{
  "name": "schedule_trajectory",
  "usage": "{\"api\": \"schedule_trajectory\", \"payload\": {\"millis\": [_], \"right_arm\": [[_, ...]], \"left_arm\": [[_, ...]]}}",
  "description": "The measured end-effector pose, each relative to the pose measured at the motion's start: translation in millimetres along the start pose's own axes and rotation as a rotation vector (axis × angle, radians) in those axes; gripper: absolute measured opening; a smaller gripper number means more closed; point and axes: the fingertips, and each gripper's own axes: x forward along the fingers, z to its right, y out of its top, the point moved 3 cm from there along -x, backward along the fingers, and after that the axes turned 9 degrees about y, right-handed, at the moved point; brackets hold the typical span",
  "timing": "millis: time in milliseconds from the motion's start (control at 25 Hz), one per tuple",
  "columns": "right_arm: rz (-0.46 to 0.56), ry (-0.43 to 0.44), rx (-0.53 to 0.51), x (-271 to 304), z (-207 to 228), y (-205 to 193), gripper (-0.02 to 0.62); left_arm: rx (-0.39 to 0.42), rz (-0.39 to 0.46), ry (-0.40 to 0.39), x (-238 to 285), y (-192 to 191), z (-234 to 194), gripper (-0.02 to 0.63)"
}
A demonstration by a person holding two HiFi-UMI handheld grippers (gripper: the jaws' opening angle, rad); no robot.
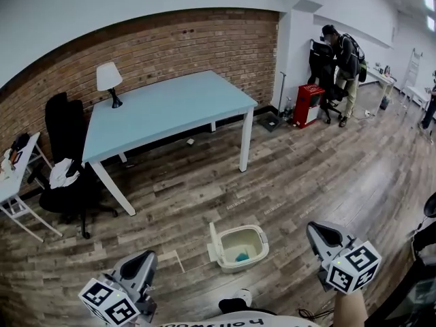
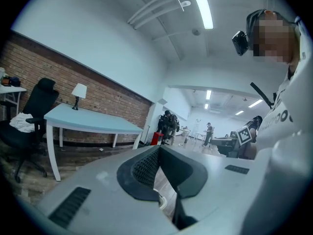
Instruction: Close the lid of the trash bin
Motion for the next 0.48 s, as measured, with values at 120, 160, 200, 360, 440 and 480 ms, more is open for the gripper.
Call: {"api": "schedule_trajectory", "payload": {"millis": [120,160,200,360,440,480], "right_arm": [[-0.018,-0.019,0.015,5,27,-2,0.009],[-0.023,-0.029,0.021,5,36,-1,0.009],[-0.023,-0.038,0.024,6,44,0,0.009],[-0.019,-0.049,0.018,8,71,-2,0.009],[-0.029,-0.053,0.027,10,84,-9,0.009],[-0.032,-0.055,0.034,11,90,-12,0.009]], "left_arm": [[0.010,0.004,-0.004,35,12,1,0.008],[0.013,0.003,-0.006,45,16,1,0.008],[0.019,0.001,-0.010,56,20,0,0.008],[0.077,0.012,0.002,98,32,-6,0.008],[0.091,0.025,0.000,115,36,-4,0.008],[0.093,0.023,-0.005,123,36,-2,0.008]]}}
